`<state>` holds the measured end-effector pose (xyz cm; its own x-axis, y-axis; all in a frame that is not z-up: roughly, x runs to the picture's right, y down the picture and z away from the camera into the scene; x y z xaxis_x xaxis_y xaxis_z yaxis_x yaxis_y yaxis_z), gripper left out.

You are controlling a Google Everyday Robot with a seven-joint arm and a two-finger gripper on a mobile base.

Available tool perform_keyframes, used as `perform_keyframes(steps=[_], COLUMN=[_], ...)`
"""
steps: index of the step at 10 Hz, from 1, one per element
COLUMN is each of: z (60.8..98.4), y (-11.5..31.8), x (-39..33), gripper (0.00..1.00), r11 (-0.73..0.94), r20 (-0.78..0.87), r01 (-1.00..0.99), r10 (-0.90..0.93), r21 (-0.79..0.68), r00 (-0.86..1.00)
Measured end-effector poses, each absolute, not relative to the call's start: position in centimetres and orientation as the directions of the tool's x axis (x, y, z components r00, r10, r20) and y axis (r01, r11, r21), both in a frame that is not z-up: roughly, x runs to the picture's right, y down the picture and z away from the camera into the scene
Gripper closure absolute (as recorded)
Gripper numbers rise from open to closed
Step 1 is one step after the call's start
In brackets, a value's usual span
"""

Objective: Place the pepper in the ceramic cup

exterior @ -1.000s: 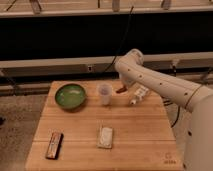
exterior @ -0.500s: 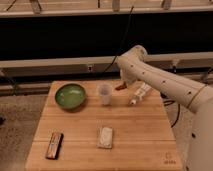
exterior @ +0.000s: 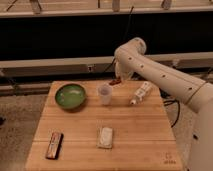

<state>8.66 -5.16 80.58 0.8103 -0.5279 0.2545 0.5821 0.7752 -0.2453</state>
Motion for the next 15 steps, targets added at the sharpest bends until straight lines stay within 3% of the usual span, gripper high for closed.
perform_keyframes(steps=[1,3,9,10,11,13,14,15], z=[80.8,81.6,81.8,81.8,81.8,82.0,82.0,82.1], y=[-5.1,-4.4,-3.2,-3.1,-2.8,-2.6,-2.6,-2.5], x=[7.8,6.5,4.0,3.8,3.3,3.1,2.9,2.9], gripper=[1.0,0.89,0.26,0.21,0.2,0.28,0.42,0.51], r11=[0.769,0.761,0.738,0.734,0.731,0.726,0.723,0.722], r20=[0.273,0.312,0.425,0.434,0.447,0.444,0.429,0.428], r01=[0.593,0.606,0.641,0.645,0.65,0.656,0.659,0.66], r10=[-0.533,-0.532,-0.522,-0.521,-0.52,-0.528,-0.539,-0.54], r21=[-0.238,-0.232,-0.211,-0.211,-0.208,-0.208,-0.206,-0.206], r00=[0.801,0.787,0.74,0.735,0.728,0.724,0.725,0.725])
